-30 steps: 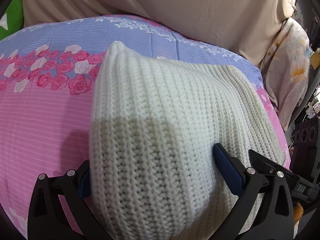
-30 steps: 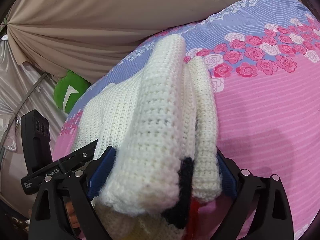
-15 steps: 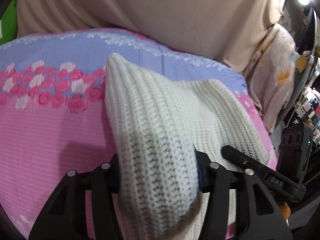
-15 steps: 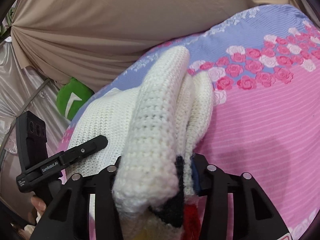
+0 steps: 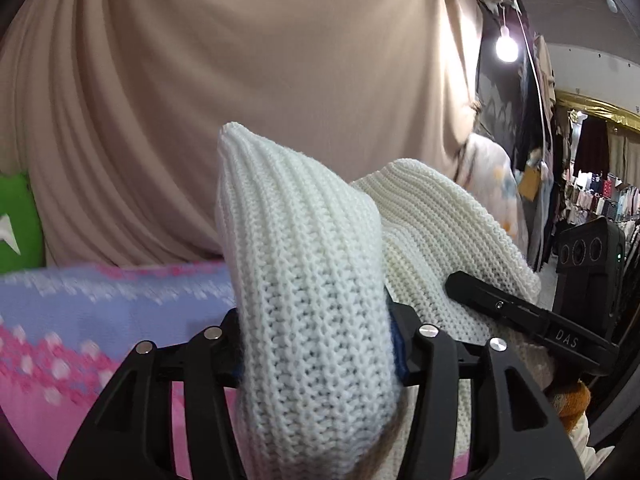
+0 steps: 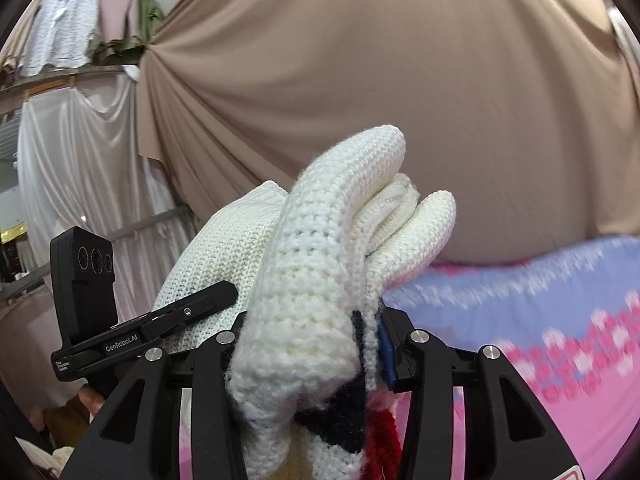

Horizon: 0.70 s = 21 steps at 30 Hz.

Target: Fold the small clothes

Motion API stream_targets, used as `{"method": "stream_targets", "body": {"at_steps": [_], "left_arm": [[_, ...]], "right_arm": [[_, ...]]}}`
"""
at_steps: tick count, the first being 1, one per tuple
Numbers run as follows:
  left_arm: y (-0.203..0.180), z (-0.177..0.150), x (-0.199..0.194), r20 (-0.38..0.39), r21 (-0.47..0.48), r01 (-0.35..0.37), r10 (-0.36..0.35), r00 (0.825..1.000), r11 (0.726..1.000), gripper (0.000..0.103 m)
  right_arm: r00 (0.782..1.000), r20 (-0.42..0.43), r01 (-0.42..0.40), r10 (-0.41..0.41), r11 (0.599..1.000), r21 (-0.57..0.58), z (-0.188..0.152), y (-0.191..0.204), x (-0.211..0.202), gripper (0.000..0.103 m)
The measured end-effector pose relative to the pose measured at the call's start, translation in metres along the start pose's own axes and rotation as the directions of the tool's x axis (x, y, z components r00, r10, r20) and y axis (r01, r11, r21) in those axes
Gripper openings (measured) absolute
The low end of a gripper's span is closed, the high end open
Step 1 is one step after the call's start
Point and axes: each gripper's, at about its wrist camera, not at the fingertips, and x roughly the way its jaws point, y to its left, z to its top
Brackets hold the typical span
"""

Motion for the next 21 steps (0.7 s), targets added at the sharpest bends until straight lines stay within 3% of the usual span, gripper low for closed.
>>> {"method": "stream_targets", "body": {"at_steps": [3,4,6,8,9,10,11,12,13,15,17,19,21], "left_arm": [[0.041,0.0,0.013,-0.012,-0.012,-0.08,0.08,0.997,0.997,0.061],[0.055,-0.005,0.024,-0.032,-0.015,-0.113,0.112,0.993,0.993,0.063],[0.097,-0.027,0.06,-0.116,-0.03,-0.186,0.182,0.977,0.982,0.077],[0.144,-0.063,0.094,-0.24,-0.064,-0.298,0.275,0.931,0.952,0.079],[0.169,-0.086,0.108,-0.328,-0.086,-0.364,0.318,0.889,0.928,0.075],[0.185,-0.103,0.111,-0.386,-0.116,-0.386,0.316,0.867,0.915,0.066],[0.198,-0.116,0.107,-0.411,-0.158,-0.369,0.279,0.868,0.916,0.067],[0.209,-0.123,0.094,-0.391,-0.217,-0.333,0.23,0.891,0.918,0.067],[0.216,-0.125,0.081,-0.372,-0.242,-0.327,0.223,0.901,0.914,0.068],[0.22,-0.118,0.068,-0.338,-0.256,-0.309,0.215,0.916,0.916,0.077],[0.223,-0.107,0.066,-0.306,-0.295,-0.252,0.159,0.939,0.922,0.089],[0.229,-0.107,0.078,-0.312,-0.326,-0.217,0.112,0.943,0.92,0.094],[0.233,-0.114,0.1,-0.368,-0.323,-0.243,0.116,0.923,0.914,0.094]], "right_arm": [[0.998,-0.06,-0.016,0.018,0.999,0.042,-0.006,-0.006,0.06,0.051],[0.993,-0.114,-0.016,0.024,0.997,0.07,-0.018,-0.015,0.09,0.056],[0.974,-0.226,0.037,-0.009,0.992,0.12,-0.055,-0.04,0.15,0.056],[0.932,-0.349,0.154,-0.101,0.98,0.127,-0.098,-0.062,0.19,0.054],[0.913,-0.385,0.198,-0.132,0.971,0.136,-0.117,-0.072,0.198,0.053],[0.912,-0.393,0.201,-0.12,0.964,0.172,-0.13,-0.081,0.196,0.052],[0.921,-0.38,0.179,-0.088,0.961,0.209,-0.135,-0.086,0.19,0.053],[0.928,-0.363,0.173,-0.08,0.957,0.233,-0.136,-0.089,0.181,0.053],[0.932,-0.351,0.181,-0.092,0.956,0.231,-0.133,-0.09,0.175,0.053],[0.938,-0.331,0.179,-0.098,0.958,0.224,-0.12,-0.092,0.172,0.059],[0.939,-0.335,0.161,-0.073,0.957,0.243,-0.108,-0.095,0.181,0.072],[0.927,-0.372,0.147,-0.042,0.955,0.258,-0.106,-0.099,0.202,0.078],[0.898,-0.437,0.172,-0.054,0.956,0.236,-0.117,-0.097,0.227,0.079]]}}
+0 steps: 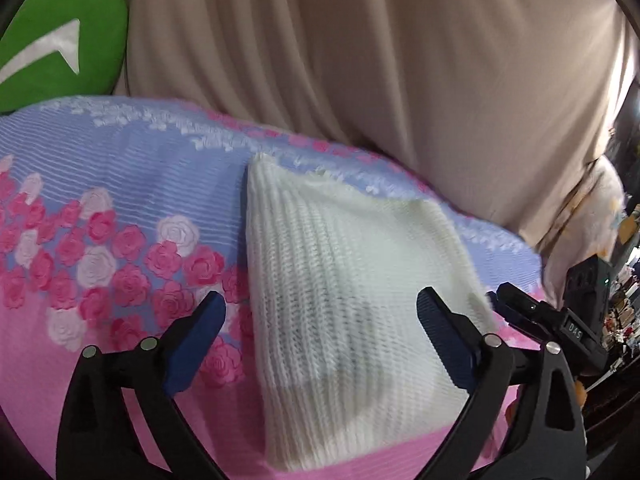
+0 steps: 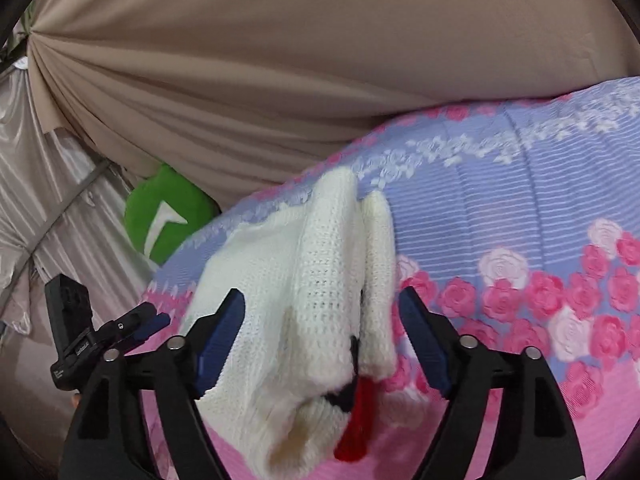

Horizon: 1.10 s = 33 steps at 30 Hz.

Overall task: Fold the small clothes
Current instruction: 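Lower the folded sweater onto the bedspread and open the right gripper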

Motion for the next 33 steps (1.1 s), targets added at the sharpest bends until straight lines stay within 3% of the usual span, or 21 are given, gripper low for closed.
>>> {"method": "stream_targets", "body": {"at_steps": [2,3,4,5,6,7,9,12,14,15,16,17,19,22,24,25,26,28,30,31,33], "left_arm": [[0.007,-0.001,0.026,-0.071,-0.025,-0.017,0.016,0.997,1.0,0.093],[0.01,-0.003,0.034,-0.09,-0.039,-0.009,0.005,0.996,0.999,0.084],[0.012,-0.005,0.039,-0.105,-0.053,0.038,-0.043,0.994,0.998,0.074],[0.011,-0.003,0.038,-0.106,-0.062,0.07,-0.077,0.991,0.996,0.061],[0.008,-0.001,0.033,-0.091,-0.05,0.063,-0.067,0.994,0.997,0.055],[0.003,0.002,0.026,-0.076,-0.024,0.056,-0.058,0.995,0.998,0.045],[-0.007,0.008,0.008,-0.035,0.013,0.062,-0.062,0.997,0.998,0.038],[-0.01,0.01,-0.009,0.006,0.054,0.025,-0.026,1.0,0.998,0.038],[-0.004,0.003,0.006,-0.042,0.066,-0.046,0.049,0.998,0.997,0.039],[-0.001,-0.001,0.017,-0.07,0.066,-0.073,0.078,0.995,0.995,0.045],[0.002,-0.004,0.02,-0.059,0.063,-0.077,0.081,0.995,0.995,0.047],[0.002,-0.007,0.014,-0.035,0.055,-0.071,0.073,0.997,0.996,0.048],[-0.003,-0.005,-0.005,-0.001,0.058,-0.101,0.101,0.995,0.993,0.048],[-0.025,-0.013,-0.042,0.123,0.134,-0.201,0.185,0.975,0.97,0.046],[-0.045,-0.024,-0.061,0.183,0.18,-0.256,0.224,0.957,0.95,0.051],[-0.051,-0.027,-0.063,0.188,0.189,-0.263,0.228,0.955,0.946,0.053],[-0.058,-0.034,-0.063,0.181,0.2,-0.278,0.244,0.953,0.939,0.053],[-0.064,-0.043,-0.054,0.16,0.219,-0.329,0.298,0.941,0.919,0.053],[-0.063,-0.052,-0.038,0.126,0.229,-0.379,0.359,0.925,0.896,0.053],[-0.058,-0.056,-0.027,0.099,0.224,-0.403,0.391,0.915,0.887,0.055],[-0.047,-0.064,-0.012,0.052,0.21,-0.403,0.402,0.914,0.891,0.055]], "right_arm": [[0.998,-0.061,0.021,-0.02,1.0,0.008,-0.003,-0.003,0.027,0.079],[0.996,-0.093,0.013,-0.011,1.0,0.015,-0.005,-0.005,0.039,0.076],[0.994,-0.109,-0.004,0.006,1.0,0.014,-0.007,-0.003,0.047,0.059],[0.995,-0.097,-0.002,0.002,1.0,-0.002,-0.007,0.002,0.047,0.05],[0.997,-0.074,-0.006,0.003,0.999,-0.037,-0.004,0.011,0.042,0.043],[0.999,-0.05,-0.024,0.022,0.998,-0.058,-0.001,0.02,0.034,0.039],[0.995,0.009,-0.095,0.097,0.991,-0.09,0.004,0.037,0.013,0.037],[0.995,0.025,-0.096,0.1,0.988,-0.119,0.003,0.04,0.011,0.037],[0.996,-0.083,0.006,-0.014,0.995,-0.096,-0.007,0.017,0.045,0.042],[0.994,-0.102,0.024,-0.031,0.997,-0.067,-0.013,0.006,0.055,0.048],[0.997,-0.083,-0.001,0.0,1.0,-0.018,-0.015,-0.001,0.051,0.054],[0.999,-0.045,-0.009,0.009,1.0,-0.008,-0.012,0.001,0.037,0.054],[0.997,0.06,0.059,-0.056,0.998,-0.039,-0.011,0.014,0.006,0.052],[0.982,0.175,0.106,-0.077,0.981,-0.162,-0.018,0.049,-0.041,0.043],[0.98,0.178,0.129,-0.086,0.96,-0.247,-0.03,0.071,-0.049,0.035],[0.985,0.15,0.127,-0.088,0.953,-0.275,-0.035,0.078,-0.045,0.025],[0.99,0.108,0.123,-0.094,0.946,-0.3,-0.043,0.084,-0.035,0.011],[0.981,0.062,0.195,-0.185,0.916,-0.352,-0.059,0.082,-0.012,0.002],[0.964,0.047,0.26,-0.261,0.894,-0.364,-0.064,0.07,0.009,0.0],[0.966,0.058,0.255,-0.251,0.9,-0.354,-0.064,0.062,0.013,0.0],[0.967,0.069,0.254,-0.246,0.906,-0.339,-0.062,0.055,0.013,0.0]]}}
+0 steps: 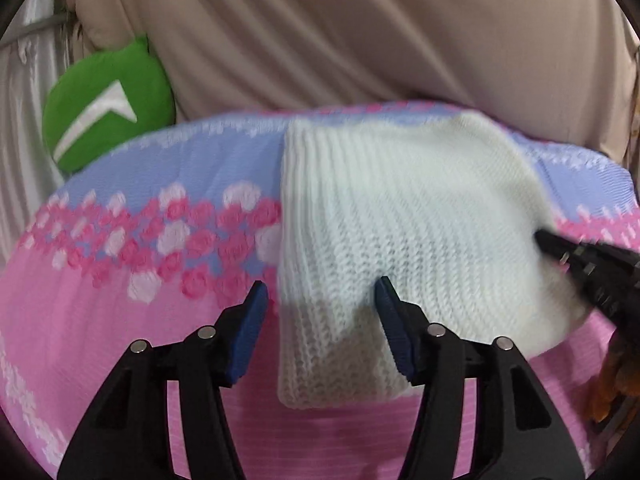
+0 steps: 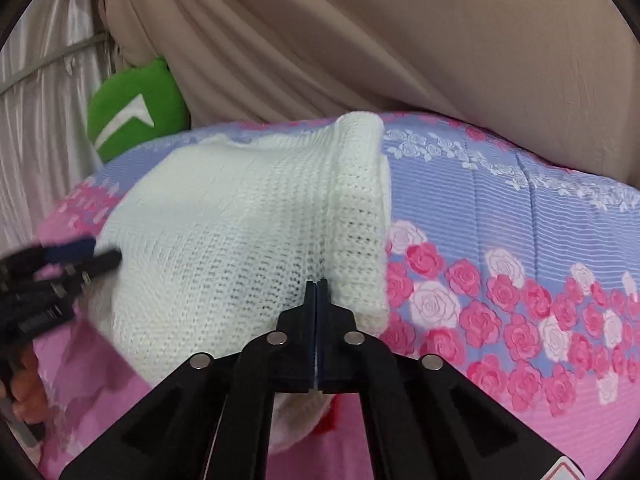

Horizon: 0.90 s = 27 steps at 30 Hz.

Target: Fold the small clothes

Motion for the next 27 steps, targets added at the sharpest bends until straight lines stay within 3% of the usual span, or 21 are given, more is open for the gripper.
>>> {"method": "stream_targets", "body": {"at_steps": [5,7,9,10,11,12,13,14,17,27], "left_arm": [[0.002,-0.01,-0.011,0.013,-0.025,-0.012,0.012,1.0,1.0,0.056],[-0.001,-0.018,-0.018,0.019,-0.03,-0.022,0.023,1.0,0.999,0.057],[-0.009,-0.027,-0.021,0.025,-0.019,-0.041,0.041,0.999,0.999,0.068],[-0.013,-0.033,-0.023,0.032,-0.012,-0.056,0.057,0.998,0.998,0.073],[-0.017,-0.037,-0.025,0.042,-0.006,-0.072,0.073,0.996,0.997,0.08],[-0.023,-0.043,-0.029,0.056,0.006,-0.084,0.084,0.995,0.996,0.085],[-0.026,-0.047,-0.031,0.066,0.012,-0.088,0.087,0.994,0.996,0.086],[-0.028,-0.049,-0.034,0.072,0.014,-0.086,0.084,0.994,0.996,0.091],[-0.036,-0.061,-0.04,0.081,0.011,-0.074,0.073,0.994,0.997,0.095],[-0.046,-0.071,-0.044,0.093,-0.015,-0.13,0.131,0.987,0.991,0.097]], "right_arm": [[0.999,0.037,0.001,-0.002,0.999,0.032,-0.001,0.01,-0.024,0.0],[0.998,0.066,0.006,-0.009,0.999,0.047,-0.011,0.015,-0.045,0.005],[0.998,0.067,0.018,-0.021,0.999,0.045,-0.024,0.019,-0.06,0.012],[0.996,0.08,0.045,-0.049,0.998,0.046,-0.033,0.02,-0.067,0.022],[0.991,0.099,0.081,-0.086,0.995,0.049,-0.041,0.02,-0.073,0.041],[0.988,0.113,0.103,-0.108,0.993,0.052,-0.048,0.019,-0.077,0.052],[0.983,0.127,0.124,-0.131,0.99,0.061,-0.056,0.018,-0.081,0.069],[0.979,0.136,0.142,-0.152,0.987,0.075,-0.064,0.016,-0.085,0.077],[0.976,0.092,0.188,-0.197,0.977,0.1,-0.081,0.014,-0.085,0.085],[0.976,0.05,0.207,-0.212,0.974,0.096,-0.097,0.024,-0.089,0.086]]}}
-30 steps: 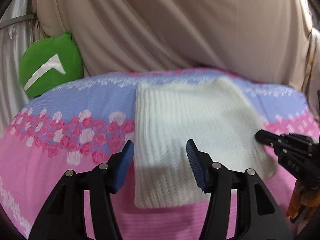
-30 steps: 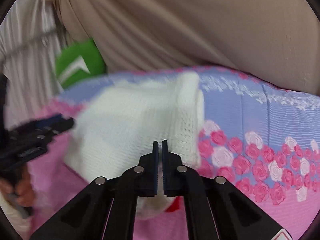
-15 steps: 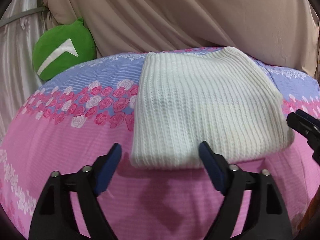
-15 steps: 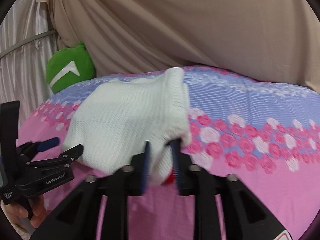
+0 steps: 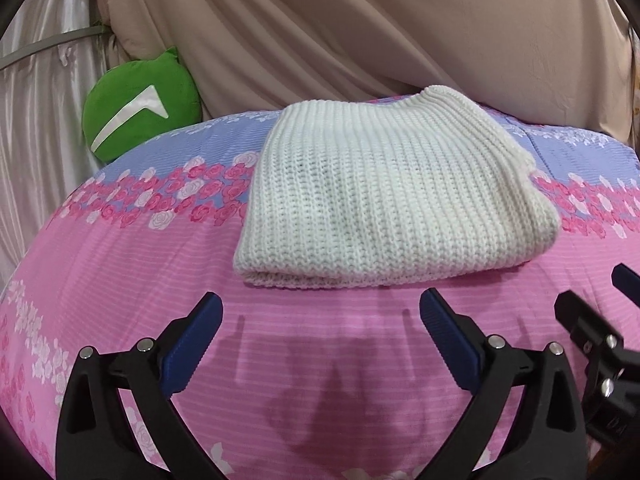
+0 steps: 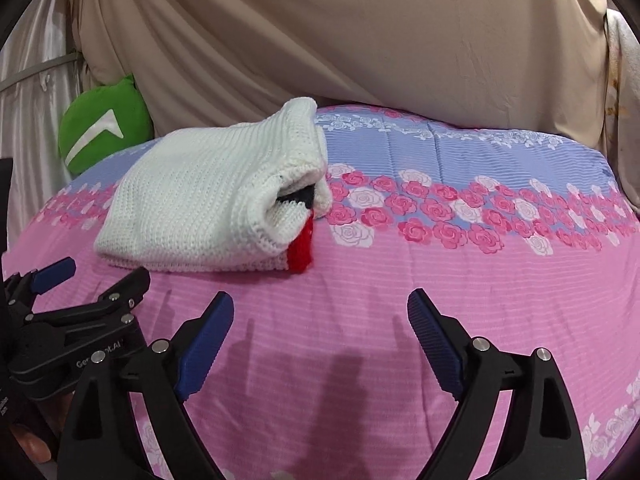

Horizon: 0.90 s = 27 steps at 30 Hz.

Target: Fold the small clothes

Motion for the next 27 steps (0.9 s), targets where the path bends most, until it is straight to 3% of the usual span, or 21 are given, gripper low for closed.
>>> {"method": "stream_targets", "body": {"at_steps": [27], "left_arm": [[-0.008,-0.003,0.001,0.001,0.036,-0.061,0.061,0.998,0.998,0.097]], "right_arm": [[0.997,-0.06,0.043,-0.046,0.998,-0.045,-0.002,0.006,0.012,0.087]]}}
